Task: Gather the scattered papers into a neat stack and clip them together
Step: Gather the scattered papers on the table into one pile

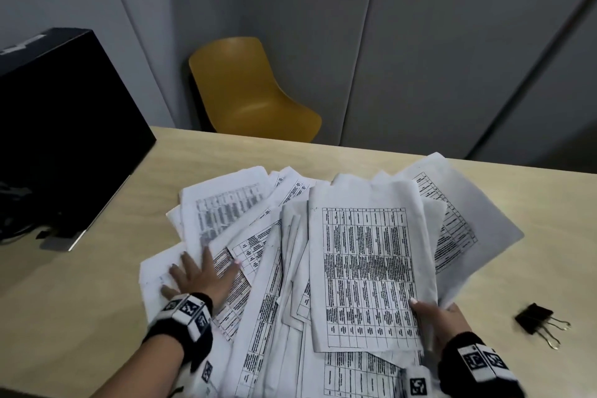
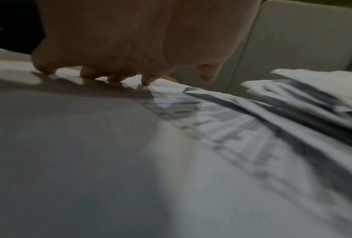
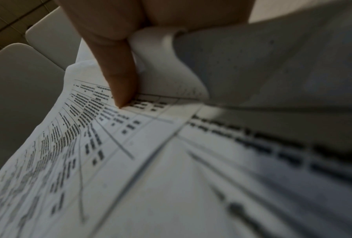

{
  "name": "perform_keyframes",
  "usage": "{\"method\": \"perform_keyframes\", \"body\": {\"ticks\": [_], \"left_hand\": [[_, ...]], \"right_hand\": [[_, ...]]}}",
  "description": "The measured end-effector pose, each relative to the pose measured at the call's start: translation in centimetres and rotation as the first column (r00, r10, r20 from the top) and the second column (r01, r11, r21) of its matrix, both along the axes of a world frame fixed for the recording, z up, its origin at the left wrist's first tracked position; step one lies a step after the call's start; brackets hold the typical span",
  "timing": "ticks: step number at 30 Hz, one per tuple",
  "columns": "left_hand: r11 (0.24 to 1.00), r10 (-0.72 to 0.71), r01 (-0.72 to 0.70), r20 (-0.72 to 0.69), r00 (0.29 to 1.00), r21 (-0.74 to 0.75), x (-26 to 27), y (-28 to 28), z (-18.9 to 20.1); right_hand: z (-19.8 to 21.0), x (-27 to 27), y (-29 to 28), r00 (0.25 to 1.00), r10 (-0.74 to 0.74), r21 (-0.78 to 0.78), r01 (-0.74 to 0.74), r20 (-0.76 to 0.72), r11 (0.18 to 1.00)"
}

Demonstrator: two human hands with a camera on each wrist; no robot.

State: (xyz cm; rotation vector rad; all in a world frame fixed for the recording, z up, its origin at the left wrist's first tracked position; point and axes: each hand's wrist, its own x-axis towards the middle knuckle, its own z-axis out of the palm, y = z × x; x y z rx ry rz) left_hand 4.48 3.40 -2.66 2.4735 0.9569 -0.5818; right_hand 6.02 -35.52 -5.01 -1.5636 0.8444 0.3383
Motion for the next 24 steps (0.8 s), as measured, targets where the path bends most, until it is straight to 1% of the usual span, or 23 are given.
{"method": "perform_keyframes", "body": {"ticks": [2,3,4,5,6,7,9,10,12,13,15,17,18,20,21,22,23,24], "left_hand": [[0.992,-0.118,0.118,0.000,0.993,-0.052,-0.6,-2.1,-0.1],[0.987,-0.147,0.148,0.030,0.989,-0.063,-0.8,-2.6,-0.3],[0.987,-0.146,0.152,0.094,0.985,-0.054,-0.9,-2.6,-0.4],[0.992,-0.114,0.120,0.183,0.976,-0.022,-0.8,-2.2,-0.4],[0.998,-0.056,0.054,0.254,0.966,0.014,-0.6,-1.5,-0.4],[0.999,0.022,-0.034,0.282,0.959,0.038,-0.5,-0.7,-0.3],[0.981,0.180,-0.191,0.223,0.958,0.030,-0.2,0.6,-0.4],[0.975,0.216,-0.222,0.173,0.961,0.017,-0.1,0.8,-0.4],[0.981,0.194,-0.194,0.121,0.974,-0.011,0.4,0.4,-0.3],[0.986,0.168,-0.166,0.133,0.977,-0.028,0.6,-0.1,-0.3],[0.990,0.135,-0.124,0.213,0.968,-0.066,1.1,-0.8,0.0],[0.985,0.143,-0.101,0.336,0.931,-0.138,1.8,-1.0,0.2],[0.974,0.177,-0.101,0.395,0.902,-0.204,2.2,-0.9,0.5],[0.924,0.318,-0.169,0.444,0.838,-0.343,2.7,0.0,1.3],[0.893,0.399,-0.234,0.436,0.807,-0.384,2.9,0.6,1.6],[0.865,0.461,-0.301,0.400,0.792,-0.402,2.8,1.3,1.6],[0.849,0.492,-0.343,0.364,0.791,-0.402,2.6,2.0,1.5],[0.848,0.493,-0.354,0.340,0.801,-0.395,2.2,2.5,1.2]], "right_hand": [[-0.5,0.1,-0.2,1.000,0.008,-0.009,-0.008,-0.011,1.000],[-0.7,0.2,-0.3,1.000,0.008,-0.016,-0.008,-0.015,1.000],[-0.9,0.3,-0.4,1.000,0.001,-0.017,-0.001,-0.016,1.000],[-1.0,0.4,-0.4,1.000,-0.003,-0.026,0.002,-0.017,1.000],[-1.2,0.5,-0.5,1.000,-0.011,-0.034,0.010,-0.016,0.999],[-1.4,0.6,-0.5,1.000,-0.010,-0.042,0.009,-0.017,0.999],[-1.7,0.5,-0.4,1.000,-0.011,-0.053,0.010,-0.016,0.999],[-1.8,0.5,-0.5,1.000,-0.018,-0.064,0.017,-0.019,0.998],[-2.0,0.5,-0.5,1.000,-0.022,-0.076,0.020,-0.021,0.997],[-1.8,0.5,-0.5,1.000,-0.009,-0.087,0.007,-0.023,0.996],[-1.8,0.6,-0.7,0.999,-0.002,-0.103,-0.001,-0.032,0.995],[-1.8,0.6,-0.9,0.999,-0.004,-0.104,0.001,-0.037,0.995],[-1.7,0.6,-0.8,0.999,-0.007,-0.098,0.002,-0.046,0.995],[-1.9,0.5,-0.8,0.997,-0.013,-0.093,0.006,-0.076,0.996],[-2.2,0.7,-0.8,0.996,-0.016,-0.086,0.009,-0.082,0.996],[-2.1,0.6,-0.7,0.995,-0.019,-0.082,0.011,-0.098,0.997],[-2.2,0.6,-0.6,0.995,-0.014,-0.064,0.008,-0.095,0.998],[-2.7,0.8,-0.9,0.995,-0.010,-0.056,0.004,-0.099,0.998]]}}
